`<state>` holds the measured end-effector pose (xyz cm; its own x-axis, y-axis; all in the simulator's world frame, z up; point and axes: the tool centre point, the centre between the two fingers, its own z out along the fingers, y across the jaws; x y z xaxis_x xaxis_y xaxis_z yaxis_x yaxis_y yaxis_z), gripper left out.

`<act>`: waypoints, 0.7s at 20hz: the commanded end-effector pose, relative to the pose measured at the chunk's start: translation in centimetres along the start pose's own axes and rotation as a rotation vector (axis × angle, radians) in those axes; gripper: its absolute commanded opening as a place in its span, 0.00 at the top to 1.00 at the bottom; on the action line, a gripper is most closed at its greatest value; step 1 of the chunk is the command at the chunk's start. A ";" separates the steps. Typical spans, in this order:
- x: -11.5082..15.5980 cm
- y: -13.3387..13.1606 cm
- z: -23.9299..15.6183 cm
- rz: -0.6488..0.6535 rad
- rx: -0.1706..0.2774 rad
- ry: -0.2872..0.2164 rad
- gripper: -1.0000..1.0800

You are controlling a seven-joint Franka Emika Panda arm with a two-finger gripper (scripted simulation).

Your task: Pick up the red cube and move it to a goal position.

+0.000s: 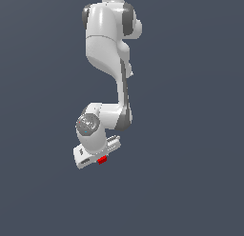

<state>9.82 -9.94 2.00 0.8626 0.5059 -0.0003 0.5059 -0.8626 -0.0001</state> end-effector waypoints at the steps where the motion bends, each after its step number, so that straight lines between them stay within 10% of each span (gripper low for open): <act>1: 0.0 0.0 0.0 -0.001 0.000 0.000 1.00; 14: -0.2 -0.3 -0.5 -0.001 0.000 0.000 1.00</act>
<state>9.59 -9.87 2.22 0.8623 0.5064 -0.0011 0.5064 -0.8623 -0.0008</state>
